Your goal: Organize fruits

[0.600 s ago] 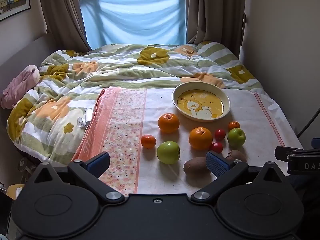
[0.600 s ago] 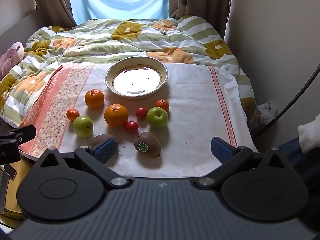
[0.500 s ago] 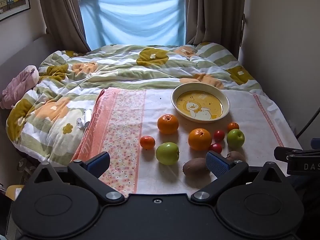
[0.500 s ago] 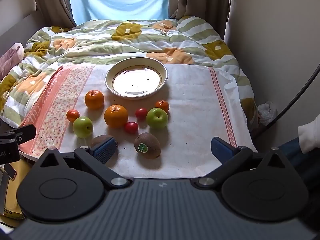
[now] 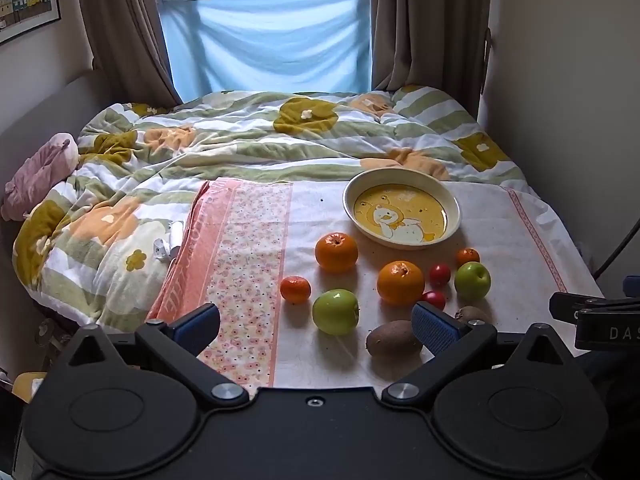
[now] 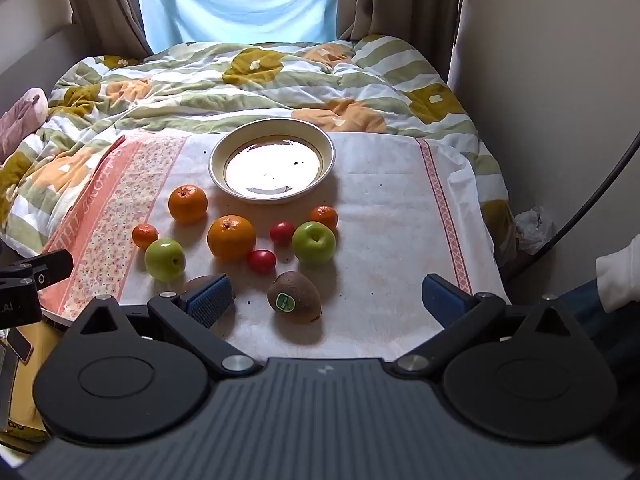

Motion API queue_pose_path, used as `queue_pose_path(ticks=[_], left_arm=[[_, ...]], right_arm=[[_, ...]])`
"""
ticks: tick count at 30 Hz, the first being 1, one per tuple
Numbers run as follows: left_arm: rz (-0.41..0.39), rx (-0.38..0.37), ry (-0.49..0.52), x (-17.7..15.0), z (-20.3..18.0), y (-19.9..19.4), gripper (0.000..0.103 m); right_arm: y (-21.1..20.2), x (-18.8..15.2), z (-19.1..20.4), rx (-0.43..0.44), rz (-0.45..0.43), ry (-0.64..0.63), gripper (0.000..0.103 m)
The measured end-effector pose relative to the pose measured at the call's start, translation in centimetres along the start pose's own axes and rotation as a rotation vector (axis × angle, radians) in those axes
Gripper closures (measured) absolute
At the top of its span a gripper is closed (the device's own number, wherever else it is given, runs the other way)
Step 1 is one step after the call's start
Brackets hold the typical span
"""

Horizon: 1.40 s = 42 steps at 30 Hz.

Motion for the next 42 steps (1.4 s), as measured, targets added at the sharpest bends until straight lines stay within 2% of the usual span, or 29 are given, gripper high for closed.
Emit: queue_pose_path(ticks=[30, 31, 42], left_arm=[[0.013, -0.002, -0.019, 0.6, 0.0, 0.4, 0.000], [0.013, -0.001, -0.019, 0.7, 0.0, 0.4, 0.000], [0.013, -0.003, -0.020, 0.9, 0.1, 0.7, 0.000]], right_arm=[[1.0, 0.0, 0.4, -0.005, 0.000, -0.002, 0.000], [0.6, 0.8, 0.2, -0.005, 0.000, -0.001, 0.000], [0.9, 1.0, 0.2, -0.006, 0.003, -0.001, 0.000]])
Point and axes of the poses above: each gripper's, at about its wrist camera, not at the fingertips, and y roughly the way its jaws point, z to its left, x to its top, the point moved 2 cm from there along y, roughly the way its jaws point, and after that the axes turned 4 degrees about -y, right-handed, at the moved point
